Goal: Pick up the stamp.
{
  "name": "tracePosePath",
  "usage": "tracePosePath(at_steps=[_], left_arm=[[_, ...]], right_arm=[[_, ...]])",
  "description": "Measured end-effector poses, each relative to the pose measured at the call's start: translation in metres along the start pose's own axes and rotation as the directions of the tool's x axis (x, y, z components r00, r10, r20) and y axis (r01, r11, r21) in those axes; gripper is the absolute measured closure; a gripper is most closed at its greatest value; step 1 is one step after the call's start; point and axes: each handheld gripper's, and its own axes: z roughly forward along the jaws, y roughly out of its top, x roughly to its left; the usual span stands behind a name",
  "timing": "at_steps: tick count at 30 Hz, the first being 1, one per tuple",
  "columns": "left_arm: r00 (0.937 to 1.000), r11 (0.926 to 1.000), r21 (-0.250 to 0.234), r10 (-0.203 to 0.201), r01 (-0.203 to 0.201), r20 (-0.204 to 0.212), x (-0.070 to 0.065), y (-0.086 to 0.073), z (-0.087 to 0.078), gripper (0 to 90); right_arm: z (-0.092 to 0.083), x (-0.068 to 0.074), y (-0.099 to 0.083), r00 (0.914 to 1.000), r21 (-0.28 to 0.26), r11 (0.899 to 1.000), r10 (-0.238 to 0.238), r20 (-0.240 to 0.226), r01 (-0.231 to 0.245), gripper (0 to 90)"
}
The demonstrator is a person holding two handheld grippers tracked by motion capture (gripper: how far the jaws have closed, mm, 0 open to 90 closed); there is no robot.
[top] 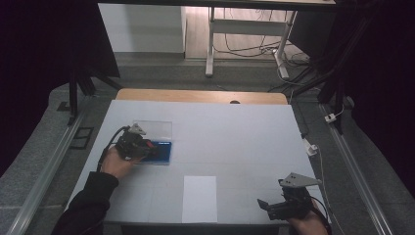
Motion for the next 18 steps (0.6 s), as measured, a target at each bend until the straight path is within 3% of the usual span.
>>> tracePosePath(at_steps=[5,9,18], left_arm=[[0.9996,1.0,0.01,-0.001,0.001,-0.029,-0.002,0.002,-0.002,58.1],[0.9995,0.9994,-0.022,-0.028,0.028,-0.011,-0.002,0.004,-0.008,58.1],[0.9993,0.998,-0.053,-0.035,0.034,-0.012,-0.005,0.01,-0.019,58.1]], right_arm=[[0.0,0.0,0.0,1.0,0.004,1.0,-0.004,0.001,0.004,0.1],[0.0,0.0,0.0,1.0,0.001,1.0,-0.003,-0.003,0.003,0.1],[0.0,0.0,0.0,1.0,0.001,1.0,-0.005,-0.004,0.005,0.1]])
